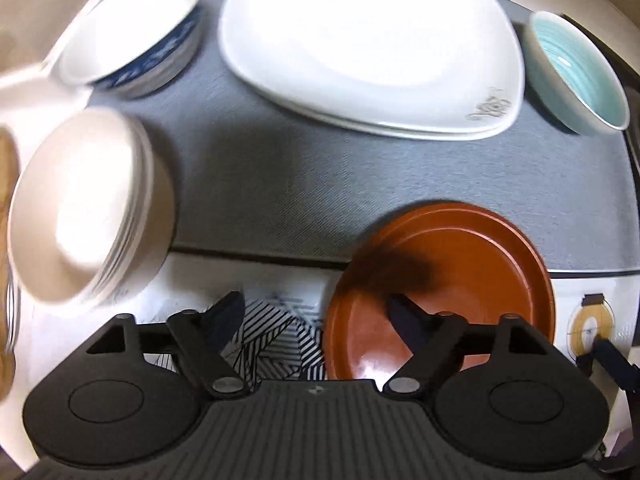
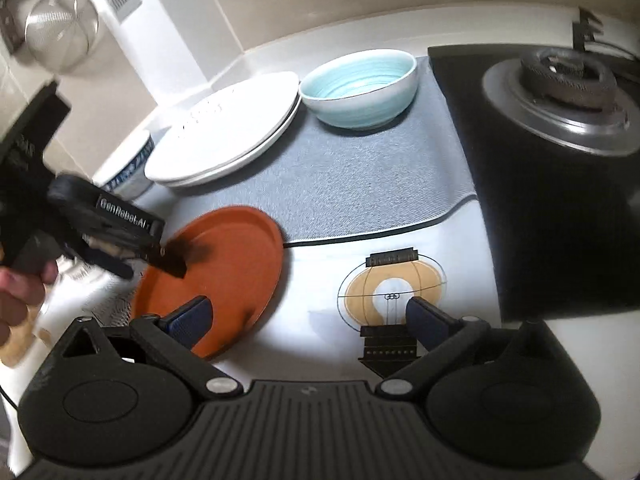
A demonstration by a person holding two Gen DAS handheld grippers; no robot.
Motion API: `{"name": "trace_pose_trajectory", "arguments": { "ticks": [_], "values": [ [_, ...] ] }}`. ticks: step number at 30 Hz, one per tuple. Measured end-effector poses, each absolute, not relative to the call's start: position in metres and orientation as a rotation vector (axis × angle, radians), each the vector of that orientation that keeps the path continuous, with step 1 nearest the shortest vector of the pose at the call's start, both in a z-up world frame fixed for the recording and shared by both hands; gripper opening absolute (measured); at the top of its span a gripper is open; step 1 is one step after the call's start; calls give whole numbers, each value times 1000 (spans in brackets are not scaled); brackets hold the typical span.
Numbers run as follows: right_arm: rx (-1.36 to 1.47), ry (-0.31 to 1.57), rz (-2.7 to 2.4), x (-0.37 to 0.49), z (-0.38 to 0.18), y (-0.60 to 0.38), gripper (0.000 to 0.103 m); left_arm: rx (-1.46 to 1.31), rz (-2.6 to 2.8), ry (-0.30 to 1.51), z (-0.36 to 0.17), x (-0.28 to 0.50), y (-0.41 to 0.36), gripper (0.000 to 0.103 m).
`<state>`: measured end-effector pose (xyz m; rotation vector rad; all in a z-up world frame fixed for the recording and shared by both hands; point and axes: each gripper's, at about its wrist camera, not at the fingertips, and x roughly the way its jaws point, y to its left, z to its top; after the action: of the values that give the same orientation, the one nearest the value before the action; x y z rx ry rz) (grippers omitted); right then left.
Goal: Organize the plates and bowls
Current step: 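Lift the brown plate with the left tool off the counter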
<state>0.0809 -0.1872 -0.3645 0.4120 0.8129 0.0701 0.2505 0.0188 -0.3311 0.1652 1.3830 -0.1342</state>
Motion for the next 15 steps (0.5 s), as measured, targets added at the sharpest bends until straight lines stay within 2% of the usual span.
{"name": "trace_pose_trajectory", "arguments": {
  "ticks": [3, 15],
  "values": [
    [396, 830, 95, 85, -363, -186, 103, 151, -90, 1369, -332, 244, 23, 92],
    [398, 828, 115, 88, -362, -189, 103, 122, -115, 1374, -333, 248, 56, 89]
  ]
}}
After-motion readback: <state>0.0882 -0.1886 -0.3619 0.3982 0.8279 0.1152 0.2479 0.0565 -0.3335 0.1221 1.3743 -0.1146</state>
